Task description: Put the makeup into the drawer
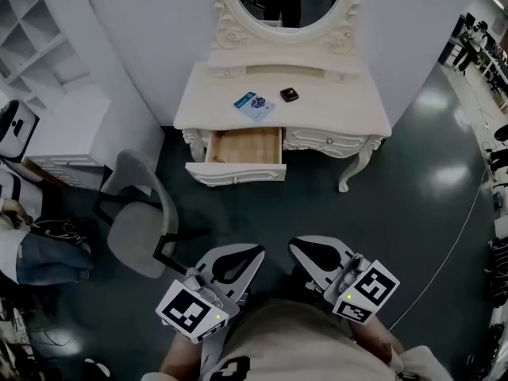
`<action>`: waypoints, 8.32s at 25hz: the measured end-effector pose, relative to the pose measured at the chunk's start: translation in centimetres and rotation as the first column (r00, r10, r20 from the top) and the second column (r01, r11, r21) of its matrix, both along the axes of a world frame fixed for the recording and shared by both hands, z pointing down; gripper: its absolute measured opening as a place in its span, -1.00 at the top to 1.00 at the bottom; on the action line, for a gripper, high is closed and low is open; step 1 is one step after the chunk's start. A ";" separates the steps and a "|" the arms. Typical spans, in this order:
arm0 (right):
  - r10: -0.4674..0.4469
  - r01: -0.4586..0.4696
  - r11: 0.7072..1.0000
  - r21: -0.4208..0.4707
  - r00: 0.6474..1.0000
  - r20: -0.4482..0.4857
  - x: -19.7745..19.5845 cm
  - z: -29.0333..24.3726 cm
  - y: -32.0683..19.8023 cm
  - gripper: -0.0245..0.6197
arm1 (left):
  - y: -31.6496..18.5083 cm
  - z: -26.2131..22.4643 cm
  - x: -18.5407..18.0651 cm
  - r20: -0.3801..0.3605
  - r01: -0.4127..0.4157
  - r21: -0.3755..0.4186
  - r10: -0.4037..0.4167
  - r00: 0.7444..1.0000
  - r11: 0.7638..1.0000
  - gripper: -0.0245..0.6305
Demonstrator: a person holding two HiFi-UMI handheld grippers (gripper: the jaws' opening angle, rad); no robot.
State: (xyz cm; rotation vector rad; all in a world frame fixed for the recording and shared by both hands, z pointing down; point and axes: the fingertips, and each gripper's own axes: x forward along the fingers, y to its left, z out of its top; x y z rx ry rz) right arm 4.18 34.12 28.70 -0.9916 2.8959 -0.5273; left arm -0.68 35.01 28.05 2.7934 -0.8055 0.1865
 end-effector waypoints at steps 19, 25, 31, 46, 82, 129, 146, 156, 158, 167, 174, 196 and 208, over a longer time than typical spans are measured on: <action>-0.190 0.190 0.981 -0.043 0.982 -0.004 10.7 2.8 -5.9 0.84 | -7.9 -0.1 12.3 0.112 0.103 0.004 -0.103 0.988 0.995 0.76; -0.180 0.180 0.983 -0.041 0.984 0.017 11.3 3.0 -7.9 0.84 | -9.2 0.5 12.5 0.134 0.135 0.000 -0.134 0.982 0.991 0.76; -0.182 0.182 0.983 -0.036 0.983 0.001 10.8 2.9 -9.1 0.84 | -10.9 0.8 12.1 0.118 0.119 0.003 -0.118 0.986 0.993 0.76; -0.121 0.114 0.990 -0.079 0.987 -0.103 1.0 3.0 -16.6 0.84 | -19.5 0.6 2.4 -0.024 0.044 0.011 -0.044 0.999 0.999 0.76; -0.031 0.012 0.987 -0.161 0.993 -0.116 -0.5 5.9 -31.6 0.84 | -33.4 3.6 2.2 -0.073 -0.071 -0.103 0.064 0.995 0.992 0.76; 0.036 -0.212 0.936 -0.282 0.853 -0.521 12.2 29.2 -63.0 -0.14 | -47.4 10.8 10.5 0.068 0.105 -0.318 -0.088 0.994 0.942 0.76; 0.029 -0.243 0.931 -0.273 0.795 -0.606 10.9 32.9 -64.9 -0.13 | -46.3 10.2 8.0 0.074 0.167 -0.311 -0.151 0.986 0.936 0.76; 0.044 -0.275 0.923 -0.270 0.771 -0.635 11.2 33.2 -65.2 -0.13 | -44.9 9.1 5.4 0.062 0.192 -0.290 -0.182 0.981 0.938 0.76; 0.045 -0.277 0.922 -0.272 0.772 -0.634 11.2 33.2 -65.2 -0.13 | -44.6 8.9 5.0 0.053 0.196 -0.274 -0.188 0.981 0.942 0.76; 0.081 -0.330 0.898 -0.291 0.774 -0.628 11.5 33.2 -65.0 -0.13 | -42.8 8.0 2.3 0.052 0.233 -0.245 -0.227 0.972 0.941 0.76; 0.132 -0.323 0.931 -0.172 0.735 -0.665 10.9 30.5 -63.1 -0.13 | -40.8 7.1 0.5 0.029 0.248 -0.214 -0.247 0.968 0.945 0.76; 0.245 -0.276 0.959 0.060 0.710 -0.661 5.2 17.6 -49.5 -0.13 | -29.6 2.1 -5.5 -0.100 0.163 -0.079 -0.170 0.980 0.983 0.77; 0.197 -0.186 0.979 0.087 0.741 -0.642 0.8 13.4 -40.4 -0.13 | -25.7 2.6 -7.6 -0.123 0.119 -0.085 -0.129 0.984 0.989 0.76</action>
